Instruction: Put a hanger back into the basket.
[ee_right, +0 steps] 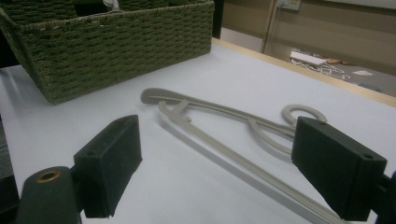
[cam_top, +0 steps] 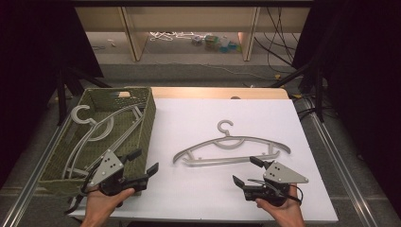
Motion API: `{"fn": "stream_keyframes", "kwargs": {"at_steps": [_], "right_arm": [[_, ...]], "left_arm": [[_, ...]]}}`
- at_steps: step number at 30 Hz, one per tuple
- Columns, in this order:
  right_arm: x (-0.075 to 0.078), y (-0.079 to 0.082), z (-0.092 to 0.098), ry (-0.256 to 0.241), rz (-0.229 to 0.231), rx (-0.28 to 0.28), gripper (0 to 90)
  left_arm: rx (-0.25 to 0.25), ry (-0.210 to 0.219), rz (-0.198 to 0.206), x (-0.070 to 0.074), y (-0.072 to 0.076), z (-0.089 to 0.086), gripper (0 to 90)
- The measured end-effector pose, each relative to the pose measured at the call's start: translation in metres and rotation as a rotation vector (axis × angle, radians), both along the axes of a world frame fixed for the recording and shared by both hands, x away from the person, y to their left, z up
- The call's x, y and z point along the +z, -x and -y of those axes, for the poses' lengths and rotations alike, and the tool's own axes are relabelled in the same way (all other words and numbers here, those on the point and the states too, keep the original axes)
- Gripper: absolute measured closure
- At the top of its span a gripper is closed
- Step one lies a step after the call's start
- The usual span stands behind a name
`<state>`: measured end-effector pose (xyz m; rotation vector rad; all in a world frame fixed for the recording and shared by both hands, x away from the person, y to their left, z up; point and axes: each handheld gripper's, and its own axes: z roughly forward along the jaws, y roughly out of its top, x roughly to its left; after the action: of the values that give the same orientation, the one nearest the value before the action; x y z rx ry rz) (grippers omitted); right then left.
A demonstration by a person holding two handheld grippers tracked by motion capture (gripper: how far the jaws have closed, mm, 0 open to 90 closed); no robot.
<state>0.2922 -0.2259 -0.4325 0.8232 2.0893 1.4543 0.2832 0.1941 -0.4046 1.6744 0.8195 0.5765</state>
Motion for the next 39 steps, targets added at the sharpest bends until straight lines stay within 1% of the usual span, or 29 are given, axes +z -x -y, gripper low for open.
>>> {"fn": "stream_keyframes", "kwargs": {"at_steps": [1, 3, 4, 5, 6, 8, 9, 10, 11, 13, 14, 15, 16, 17, 19, 20, 22, 23, 24, 25, 27, 30, 32, 33, 34, 35, 37, 38, 39], "right_arm": [[0.000, 0.000, 0.000, 0.000, 0.000, 0.000, 16.9], [-0.001, 0.000, 0.000, -0.010, -0.010, -0.007, 16.9], [0.000, 0.000, 0.000, -0.010, -0.010, -0.003, 16.9], [0.000, 0.001, 0.001, -0.004, -0.018, 0.004, 16.9], [-0.001, 0.001, 0.000, -0.007, -0.019, 0.005, 16.9], [0.000, 0.001, 0.000, 0.000, -0.017, 0.001, 16.9], [0.000, 0.001, 0.000, 0.000, -0.017, 0.001, 16.9], [0.000, 0.001, 0.000, 0.002, -0.018, 0.001, 16.9], [0.000, 0.001, 0.000, 0.002, -0.018, 0.001, 16.9], [-0.001, 0.000, 0.000, 0.004, -0.017, 0.004, 16.9], [-0.001, -0.002, 0.000, 0.004, -0.004, -0.011, 16.9], [-0.001, -0.002, 0.000, 0.004, -0.004, -0.011, 16.9], [-0.001, -0.002, 0.000, 0.002, -0.021, -0.003, 16.9], [-0.002, -0.004, -0.001, 0.000, -0.009, 0.003, 16.7], [-0.002, -0.005, -0.001, 0.008, -0.017, -0.005, 16.7], [-0.003, -0.008, -0.001, 0.019, -0.019, 0.000, 16.2], [-0.003, -0.011, -0.001, 0.035, -0.026, 0.007, 16.1], [-0.002, -0.014, 0.000, 0.041, -0.016, 0.008, 16.0], [-0.002, -0.017, 0.001, 0.049, -0.006, -0.002, 16.0], [-0.001, -0.020, 0.002, 0.064, -0.018, -0.004, 16.0], [-0.001, -0.024, 0.004, 0.061, -0.024, -0.011, 16.0], [0.000, -0.043, 0.008, 0.086, -0.008, -0.053, 16.1], [0.001, -0.048, 0.009, 0.101, -0.020, -0.061, 16.1], [0.001, -0.059, 0.011, 0.105, -0.013, -0.086, 16.2], [0.001, -0.059, 0.011, 0.105, -0.013, -0.086, 16.2], [0.002, -0.067, 0.014, 0.112, -0.020, -0.098, 16.3], [0.003, -0.071, 0.015, 0.114, -0.030, -0.107, 16.2], [0.003, -0.076, 0.016, 0.118, -0.007, -0.120, 16.3], [0.003, -0.079, 0.016, 0.122, -0.027, -0.119, 16.2]], "left_arm": [[0.000, 0.000, 0.000, 0.000, 0.000, 0.000, 24.9], [-0.001, -0.044, 0.011, -0.005, 0.003, 0.003, 25.0], [-0.011, -0.039, 0.001, -0.007, 0.005, 0.005, 25.0], [-0.017, -0.036, 0.010, -0.008, 0.006, 0.006, 25.1], [-0.024, -0.057, 0.020, -0.011, 0.007, 0.010, 25.6], [-0.027, -0.056, 0.015, -0.013, 0.007, 0.011, 25.6], [-0.023, -0.066, 0.009, -0.013, 0.007, 0.011, 25.6], [-0.010, -0.045, -0.001, -0.016, 0.006, 0.009, 25.7], [-0.010, -0.045, -0.001, -0.016, 0.006, 0.009, 26.0], [0.016, -0.018, -0.016, -0.018, 0.004, 0.006, 26.1], [0.032, 0.027, -0.017, -0.019, 0.004, 0.003, 26.5], [0.032, 0.027, -0.017, -0.019, 0.004, 0.003, 27.2], [0.036, 0.045, -0.022, -0.019, 0.004, 0.002, 27.2], [0.040, 0.055, -0.021, -0.019, 0.004, 0.002, 27.8], [0.040, 0.053, -0.017, -0.019, 0.004, 0.003, 27.1], [0.033, 0.040, -0.007, -0.021, 0.003, 0.004, 26.3], [0.030, 0.028, -0.009, -0.020, 0.004, 0.005, 25.4], [0.030, 0.028, -0.009, -0.020, 0.003, 0.005, 24.7], [0.030, 0.028, -0.009, -0.020, 0.003, 0.005, 24.6], [0.025, 0.022, -0.003, -0.021, 0.003, 0.005, 24.4], [0.022, 0.018, 0.002, -0.021, 0.004, 0.005, 23.2], [0.019, 0.011, 0.010, -0.021, 0.005, 0.006, 21.3], [0.019, 0.009, 0.013, -0.021, 0.005, 0.006, 21.3], [0.019, 0.022, 0.015, -0.021, 0.006, 0.006, 21.5], [0.019, 0.022, 0.015, -0.021, 0.006, 0.006, 21.5], [0.015, 0.028, 0.018, -0.021, 0.007, 0.006, 21.5], [0.015, 0.039, 0.014, -0.021, 0.008, 0.006, 21.5], [0.007, 0.044, 0.025, -0.020, 0.007, 0.006, 21.6], [0.007, 0.041, 0.025, -0.019, 0.009, 0.006, 21.6]]}}
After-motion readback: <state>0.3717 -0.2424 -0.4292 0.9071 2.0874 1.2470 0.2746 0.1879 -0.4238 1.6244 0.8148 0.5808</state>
